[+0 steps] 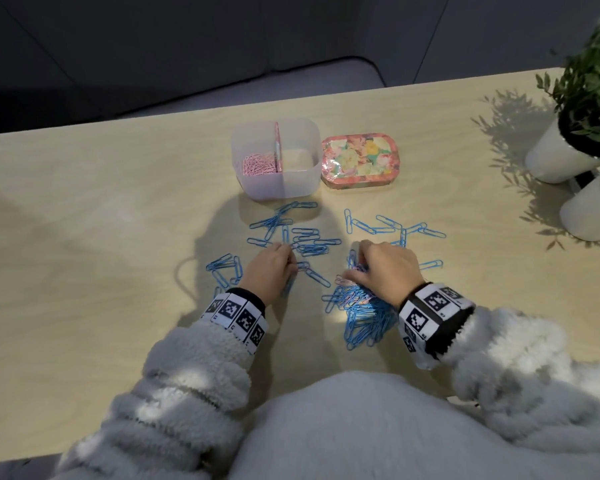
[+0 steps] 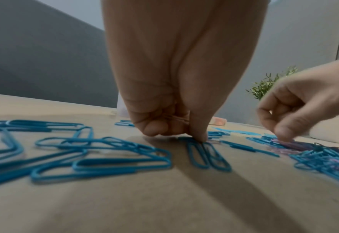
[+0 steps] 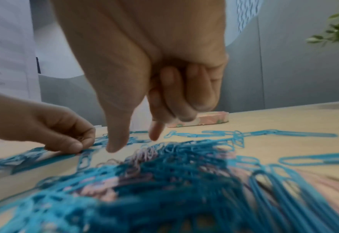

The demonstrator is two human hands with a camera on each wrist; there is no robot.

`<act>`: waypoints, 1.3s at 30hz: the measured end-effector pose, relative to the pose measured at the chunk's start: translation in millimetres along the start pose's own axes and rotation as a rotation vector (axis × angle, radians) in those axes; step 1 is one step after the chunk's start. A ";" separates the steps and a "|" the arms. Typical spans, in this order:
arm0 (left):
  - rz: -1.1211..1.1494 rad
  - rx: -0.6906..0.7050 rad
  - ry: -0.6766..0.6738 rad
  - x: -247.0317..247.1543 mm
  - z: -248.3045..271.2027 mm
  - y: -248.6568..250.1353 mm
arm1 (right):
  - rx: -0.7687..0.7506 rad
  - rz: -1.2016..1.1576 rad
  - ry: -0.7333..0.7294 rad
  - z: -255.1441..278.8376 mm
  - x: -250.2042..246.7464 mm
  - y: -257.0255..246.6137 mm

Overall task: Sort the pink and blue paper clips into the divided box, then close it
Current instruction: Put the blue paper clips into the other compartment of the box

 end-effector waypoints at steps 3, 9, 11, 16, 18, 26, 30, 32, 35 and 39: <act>0.077 -0.003 0.037 -5.6 2.9 -2.9 | 0.017 -0.028 -0.062 4.5 12.8 6.6; 0.355 -0.061 0.061 -23.9 0.6 -2.7 | 0.140 -0.471 0.048 -3.6 -3.2 42.2; 0.448 -0.068 0.024 -21.7 -3.7 -0.1 | 0.189 -0.776 0.092 -4.5 -11.9 52.7; 0.843 -0.156 -0.079 -8.5 -7.6 10.2 | 0.404 -1.401 -0.105 1.1 1.5 57.2; 0.861 -0.207 -0.082 -4.6 -7.3 6.2 | 0.411 -1.412 -0.149 0.7 4.4 57.1; 0.475 -0.182 0.102 -23.3 -7.4 -20.3 | 0.512 -1.388 -0.149 -0.1 21.8 71.3; 0.283 -0.134 0.138 -32.9 -1.1 -15.7 | 0.571 -1.421 -0.224 4.1 25.5 72.2; 0.266 -0.120 0.052 -23.1 1.8 -11.9 | 0.527 -1.372 -0.182 1.1 20.7 73.4; 0.146 -0.030 -0.021 -9.3 3.8 -1.9 | 0.537 -1.403 -0.117 -4.1 17.0 76.2; 0.027 0.019 -0.015 -5.3 1.2 4.5 | 0.609 -1.533 -0.193 -10.8 22.3 70.1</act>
Point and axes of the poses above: each hand's wrist, its own z-axis away from the middle knuckle, its own x-axis out of the palm, y = z × x, the point moved 9 cm from there along -z, towards the middle knuckle, and after that the axes turned 5 degrees about -z, right-handed, at the moved point
